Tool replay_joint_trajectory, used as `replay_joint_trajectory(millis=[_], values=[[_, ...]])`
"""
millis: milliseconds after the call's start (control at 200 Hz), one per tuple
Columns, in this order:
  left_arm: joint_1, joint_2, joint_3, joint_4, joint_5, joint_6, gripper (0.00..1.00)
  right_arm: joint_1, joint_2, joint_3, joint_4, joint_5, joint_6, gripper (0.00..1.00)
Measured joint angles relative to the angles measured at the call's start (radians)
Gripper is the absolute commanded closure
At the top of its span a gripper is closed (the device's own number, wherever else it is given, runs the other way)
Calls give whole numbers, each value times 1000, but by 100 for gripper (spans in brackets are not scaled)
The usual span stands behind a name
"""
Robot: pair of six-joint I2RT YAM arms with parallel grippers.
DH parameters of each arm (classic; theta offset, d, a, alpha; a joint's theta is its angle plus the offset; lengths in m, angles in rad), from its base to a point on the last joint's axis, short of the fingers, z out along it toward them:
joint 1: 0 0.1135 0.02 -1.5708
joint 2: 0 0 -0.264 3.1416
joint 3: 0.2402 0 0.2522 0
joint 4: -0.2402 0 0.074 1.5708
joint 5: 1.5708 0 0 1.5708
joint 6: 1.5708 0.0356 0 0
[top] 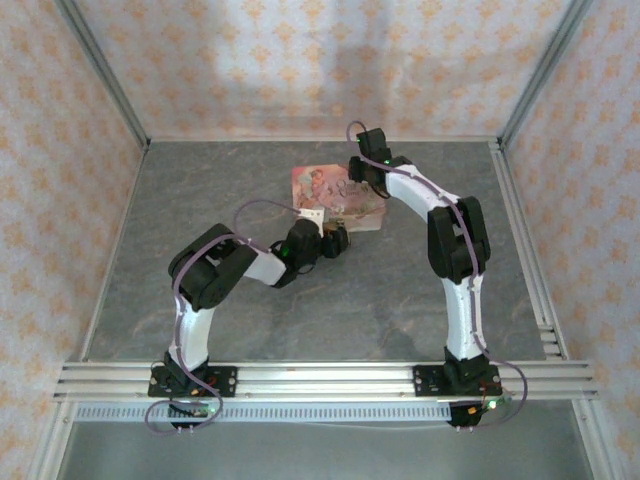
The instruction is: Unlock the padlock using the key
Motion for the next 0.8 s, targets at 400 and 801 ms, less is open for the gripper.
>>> replay_joint_trajectory(millis=[400,801], values=[[8,84,130,-21,132,34,50,-16,27,6,60,7,-8,70],[18,121,171,6,187,-18,54,-16,19,-28,110,4,-7,70]])
